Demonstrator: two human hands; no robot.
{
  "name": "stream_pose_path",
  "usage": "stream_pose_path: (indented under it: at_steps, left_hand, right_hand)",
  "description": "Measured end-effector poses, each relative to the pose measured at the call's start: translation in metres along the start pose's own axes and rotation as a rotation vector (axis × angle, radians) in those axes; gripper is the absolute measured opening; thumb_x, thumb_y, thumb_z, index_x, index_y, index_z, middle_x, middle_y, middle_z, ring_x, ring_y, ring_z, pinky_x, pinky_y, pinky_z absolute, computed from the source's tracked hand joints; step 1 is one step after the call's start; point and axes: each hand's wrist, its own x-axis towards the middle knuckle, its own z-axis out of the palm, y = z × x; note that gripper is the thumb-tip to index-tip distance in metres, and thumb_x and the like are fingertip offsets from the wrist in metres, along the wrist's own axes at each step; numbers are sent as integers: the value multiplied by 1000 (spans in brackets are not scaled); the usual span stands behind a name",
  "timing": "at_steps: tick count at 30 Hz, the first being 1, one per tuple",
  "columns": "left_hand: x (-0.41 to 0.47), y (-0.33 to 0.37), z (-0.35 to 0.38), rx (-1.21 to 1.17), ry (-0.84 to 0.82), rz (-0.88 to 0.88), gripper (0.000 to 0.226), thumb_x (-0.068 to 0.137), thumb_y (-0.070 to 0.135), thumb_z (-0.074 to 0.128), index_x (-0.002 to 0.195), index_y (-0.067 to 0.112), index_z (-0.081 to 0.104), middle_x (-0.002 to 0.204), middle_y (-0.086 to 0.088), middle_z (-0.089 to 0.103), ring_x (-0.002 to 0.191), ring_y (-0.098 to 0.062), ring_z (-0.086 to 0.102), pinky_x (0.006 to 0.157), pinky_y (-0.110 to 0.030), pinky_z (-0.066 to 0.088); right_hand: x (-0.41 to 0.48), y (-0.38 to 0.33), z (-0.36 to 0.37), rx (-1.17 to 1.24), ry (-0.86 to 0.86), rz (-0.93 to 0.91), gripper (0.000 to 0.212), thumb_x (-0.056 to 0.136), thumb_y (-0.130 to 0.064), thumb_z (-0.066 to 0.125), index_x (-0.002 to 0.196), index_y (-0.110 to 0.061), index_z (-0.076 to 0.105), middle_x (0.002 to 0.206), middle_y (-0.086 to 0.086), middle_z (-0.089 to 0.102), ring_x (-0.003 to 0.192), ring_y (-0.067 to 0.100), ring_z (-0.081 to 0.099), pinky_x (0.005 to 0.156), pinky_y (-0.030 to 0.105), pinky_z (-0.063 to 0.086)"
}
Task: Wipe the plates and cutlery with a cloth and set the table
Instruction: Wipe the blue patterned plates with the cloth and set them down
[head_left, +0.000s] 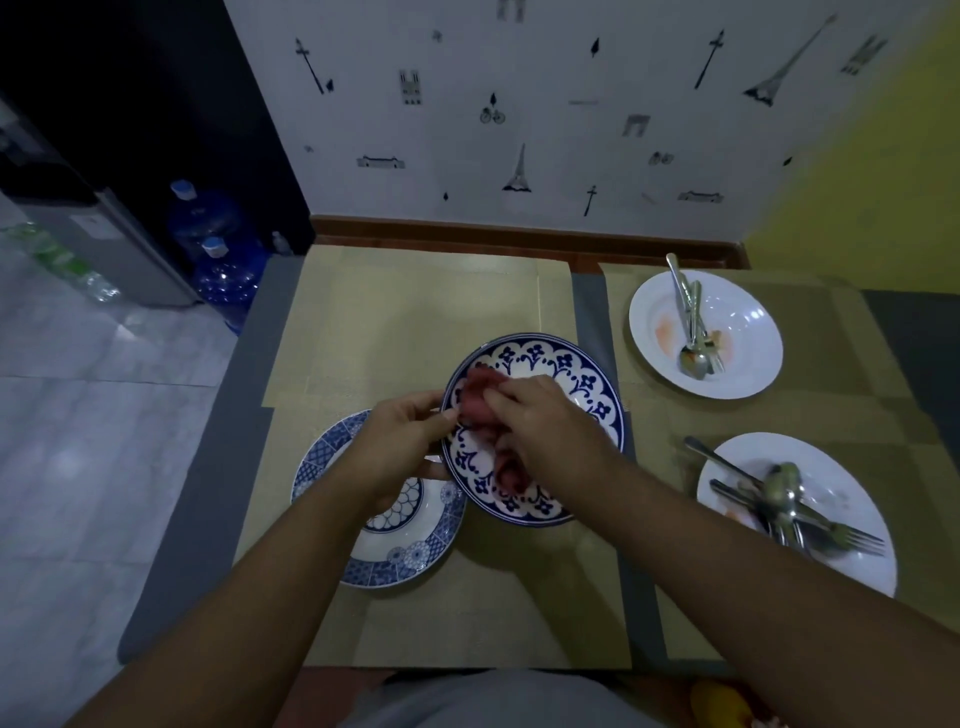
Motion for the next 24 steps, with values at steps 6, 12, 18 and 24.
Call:
stream_pose_path:
  at_steps: [6, 12, 18, 24]
  left_hand:
    - [5, -1, -5, -36, 73, 2, 24, 102, 9, 54, 121, 11, 69, 104, -14, 77, 92, -32, 75, 65, -40, 61]
    - [2, -9, 11, 16, -11, -1, 24, 102, 11, 55, 119, 13, 71, 104, -13, 77, 92, -31, 75, 67, -40, 61]
    - [4, -14, 4, -63, 46, -27, 25, 103, 10, 52, 122, 10, 68, 104, -13, 77, 94, -33, 74, 68, -43, 62]
    - [3, -14, 11, -21, 26, -27, 24, 102, 10, 54, 120, 13, 70, 104, -16, 76, 90, -30, 75, 63, -37, 60]
  right_hand:
    - [-37, 6, 5, 54, -41, 159, 42, 82, -22, 73, 122, -17, 59, 130, 2, 56, 111, 21, 49, 94, 37, 48]
    - [-5, -10, -9, 105, 29, 131, 41, 82, -29, 68, 122, -30, 59, 129, -8, 57, 109, 22, 49, 75, 36, 51]
    - [-22, 19, -22, 234, -178, 342, 41, 94, -26, 56, 134, -22, 50, 145, 2, 38, 130, 25, 35, 106, 37, 38]
    - [-29, -12, -9, 265, -189, 215, 62, 89, -23, 63, 145, -21, 36, 152, 5, 29, 136, 25, 27, 109, 38, 34]
